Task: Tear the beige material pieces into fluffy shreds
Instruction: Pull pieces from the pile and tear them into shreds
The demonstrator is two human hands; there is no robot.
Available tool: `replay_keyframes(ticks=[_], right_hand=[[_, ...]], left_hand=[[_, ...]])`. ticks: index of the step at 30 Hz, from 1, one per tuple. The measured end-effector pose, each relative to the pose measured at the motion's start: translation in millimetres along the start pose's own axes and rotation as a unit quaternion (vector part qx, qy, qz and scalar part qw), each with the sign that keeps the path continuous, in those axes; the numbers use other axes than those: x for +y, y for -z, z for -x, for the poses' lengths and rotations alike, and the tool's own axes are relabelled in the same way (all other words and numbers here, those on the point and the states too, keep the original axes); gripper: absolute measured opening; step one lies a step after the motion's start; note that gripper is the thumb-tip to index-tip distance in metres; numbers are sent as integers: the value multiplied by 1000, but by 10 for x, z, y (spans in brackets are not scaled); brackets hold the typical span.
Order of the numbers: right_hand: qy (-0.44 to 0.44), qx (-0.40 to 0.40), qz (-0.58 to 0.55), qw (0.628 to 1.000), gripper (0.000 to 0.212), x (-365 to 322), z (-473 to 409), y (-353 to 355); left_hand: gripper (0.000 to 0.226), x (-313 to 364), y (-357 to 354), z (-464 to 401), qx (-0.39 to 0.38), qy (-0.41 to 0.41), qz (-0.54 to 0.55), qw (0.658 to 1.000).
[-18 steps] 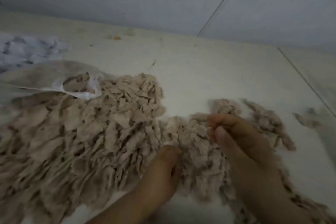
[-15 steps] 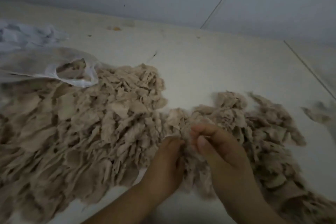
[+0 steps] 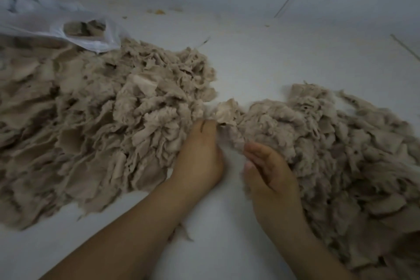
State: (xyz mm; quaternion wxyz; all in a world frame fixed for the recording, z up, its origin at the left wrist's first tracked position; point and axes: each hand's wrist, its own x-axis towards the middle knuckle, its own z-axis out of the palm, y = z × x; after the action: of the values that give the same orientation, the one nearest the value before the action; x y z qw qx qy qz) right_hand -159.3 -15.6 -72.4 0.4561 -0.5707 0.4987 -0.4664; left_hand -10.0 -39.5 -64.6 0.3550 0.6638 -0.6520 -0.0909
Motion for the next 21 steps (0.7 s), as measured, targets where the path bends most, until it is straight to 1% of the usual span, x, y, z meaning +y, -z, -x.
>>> replay_keyframes(ticks=[2,4,6,8,10,11,14,17,19,21], right_hand=[[11,8,25,1000,33,47,-40,37],[29,8,58,998,35,72,-58,23],[43,5,106,993,36,102,-44,-14],[49,6,157,986,37,126,-39,-33],[57,8,185,981,42,134,-66,-14],[63,10,192,979,44,130,-82,2],[80,23,223,971,47,100,-111,32],[87,22,238,967,50,88,-106,28],[91,25,253,963,52,92,-118,45],[99,39,267,958,52,100,-146,77]], left_hand=[[54,86,-20,-81,-20,-15,-41,999],[59,138,-48,-225,-29,-21,-80,996],[52,145,-79,-373,-45,-25,-111,993],[35,144,-94,-449,-61,-32,-136,988],[17,157,-89,-415,-64,-49,-154,985],[13,173,-85,-364,-62,-58,-156,984],[11,190,-134,-160,-60,-112,-157,979],[16,170,-150,15,-66,-145,-149,976],[11,156,-113,108,-72,-163,-142,974],[8,143,-75,184,-70,-172,-100,978]])
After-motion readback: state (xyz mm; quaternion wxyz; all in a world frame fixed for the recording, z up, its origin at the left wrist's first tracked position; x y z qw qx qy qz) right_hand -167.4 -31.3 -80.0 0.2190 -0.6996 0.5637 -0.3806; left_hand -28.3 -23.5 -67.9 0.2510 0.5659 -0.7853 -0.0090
